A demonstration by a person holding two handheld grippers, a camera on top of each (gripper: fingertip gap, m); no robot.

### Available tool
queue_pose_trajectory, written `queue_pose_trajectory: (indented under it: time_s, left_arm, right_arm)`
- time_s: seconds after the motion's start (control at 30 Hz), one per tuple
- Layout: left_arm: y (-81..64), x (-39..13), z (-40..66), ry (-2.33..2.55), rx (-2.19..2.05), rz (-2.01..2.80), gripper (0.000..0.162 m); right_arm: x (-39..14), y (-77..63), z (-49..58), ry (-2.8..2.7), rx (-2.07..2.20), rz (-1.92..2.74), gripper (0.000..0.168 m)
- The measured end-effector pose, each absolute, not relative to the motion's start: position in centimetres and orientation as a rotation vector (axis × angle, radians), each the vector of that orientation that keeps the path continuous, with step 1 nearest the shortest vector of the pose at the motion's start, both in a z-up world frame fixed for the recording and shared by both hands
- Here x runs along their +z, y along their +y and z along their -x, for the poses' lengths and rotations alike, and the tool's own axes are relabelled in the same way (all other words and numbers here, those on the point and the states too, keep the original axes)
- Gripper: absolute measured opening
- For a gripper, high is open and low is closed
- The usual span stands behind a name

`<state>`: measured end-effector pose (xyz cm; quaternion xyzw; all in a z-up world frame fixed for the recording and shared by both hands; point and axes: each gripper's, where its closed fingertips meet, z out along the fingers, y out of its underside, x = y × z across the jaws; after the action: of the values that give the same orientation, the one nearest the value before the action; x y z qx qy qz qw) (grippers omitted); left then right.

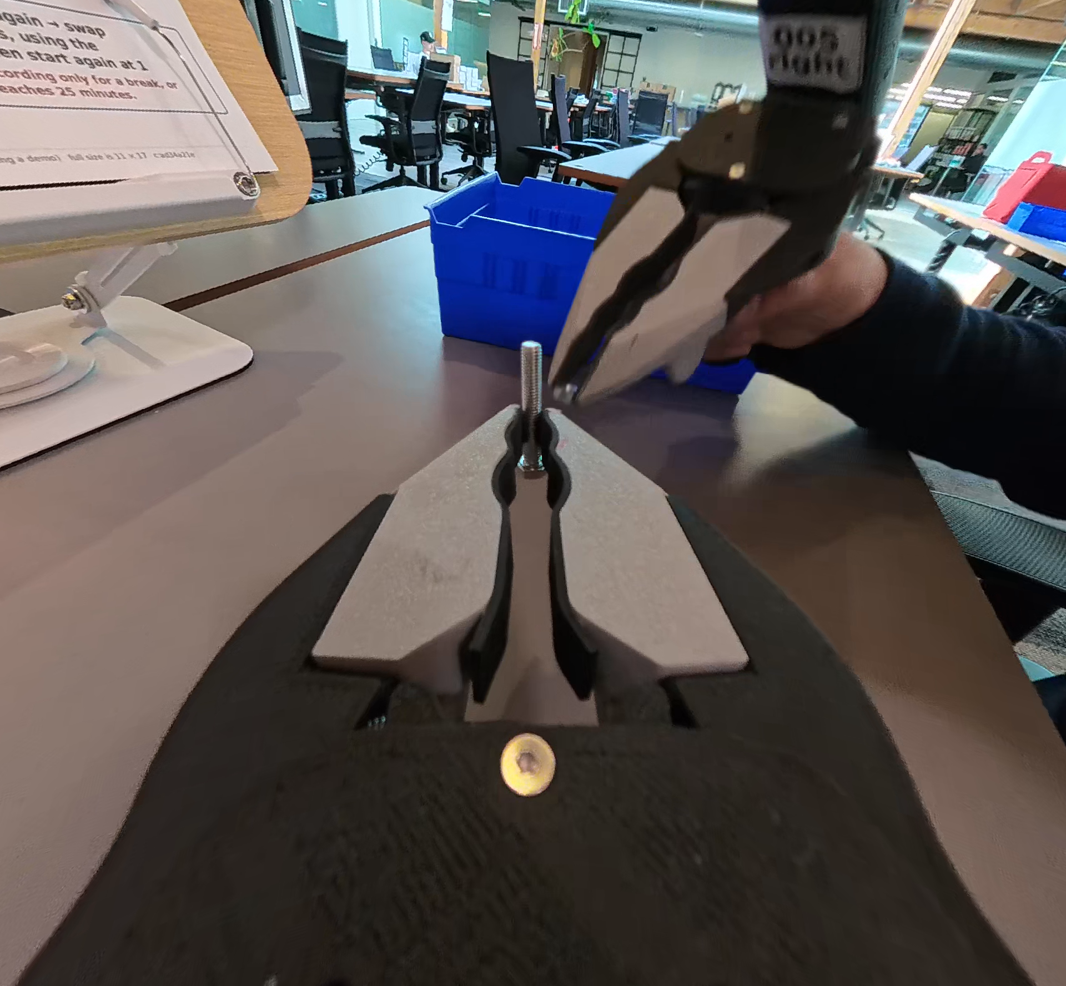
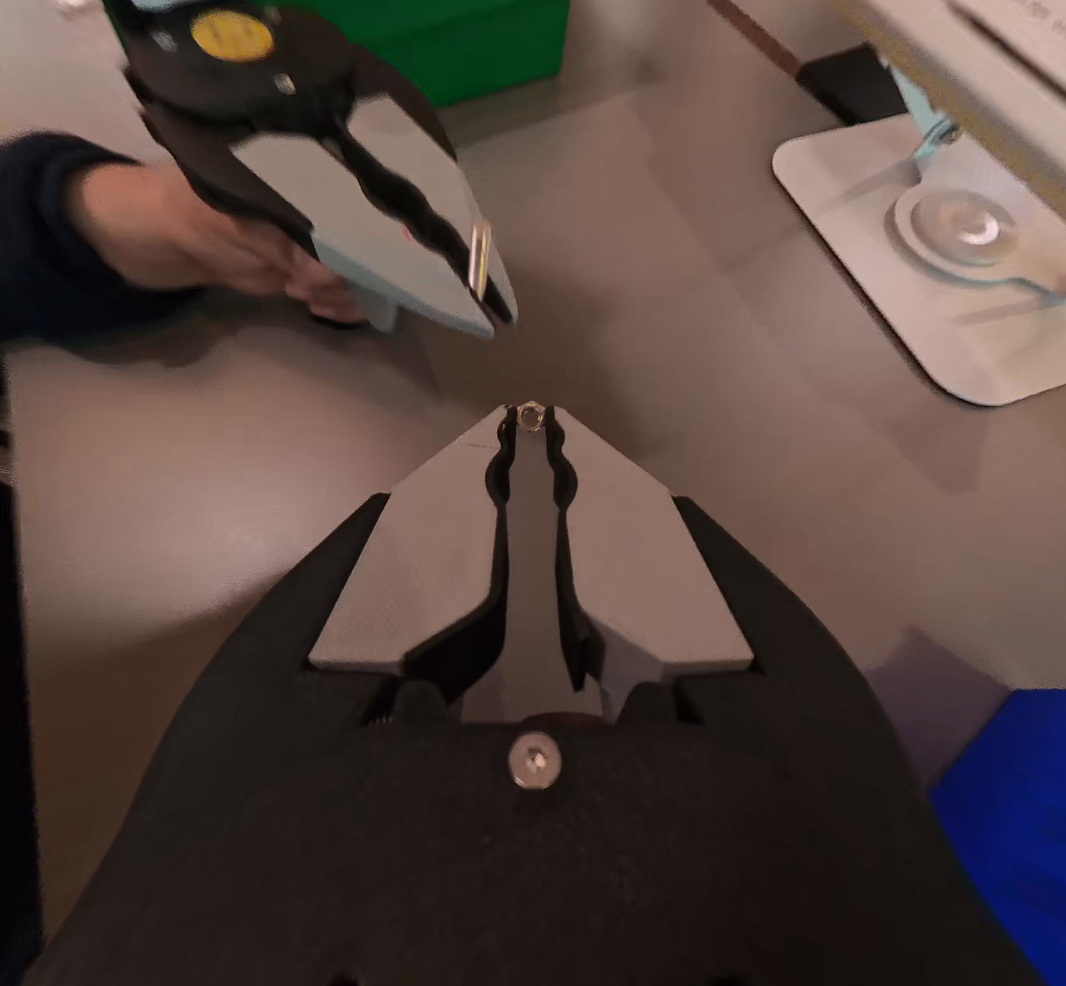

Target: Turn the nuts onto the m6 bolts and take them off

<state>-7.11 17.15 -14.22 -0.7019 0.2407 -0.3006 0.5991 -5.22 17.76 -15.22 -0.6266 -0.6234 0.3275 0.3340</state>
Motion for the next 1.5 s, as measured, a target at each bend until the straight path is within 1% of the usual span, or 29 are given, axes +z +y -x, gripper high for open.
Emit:
queue_pose_trajectory:
  time_s: [0.13,0.37,1.13,1.5]
  left_arm:
    - [16.9,-14.2,6.4,0.579,-0.682,1.621,0.003]
    - [17.2,-14.1,6.6,0.570,-0.604,1.615,0.003]
    - [17.4,-14.3,6.8,0.583,-0.541,1.627,0.003]
    - [17.5,-14.2,6.9,0.579,-0.532,1.629,0.003]
  right_arm:
    - [-11.6,17.2,5.9,-1.683,0.900,1.592,0.007]
    - [-10.2,16.4,7.6,-1.813,0.856,1.553,0.007]
    - [-11.4,16.3,8.5,-1.950,0.741,1.593,0.007]
    - [-11.5,16.3,8.7,-1.939,0.774,1.606,0.007]
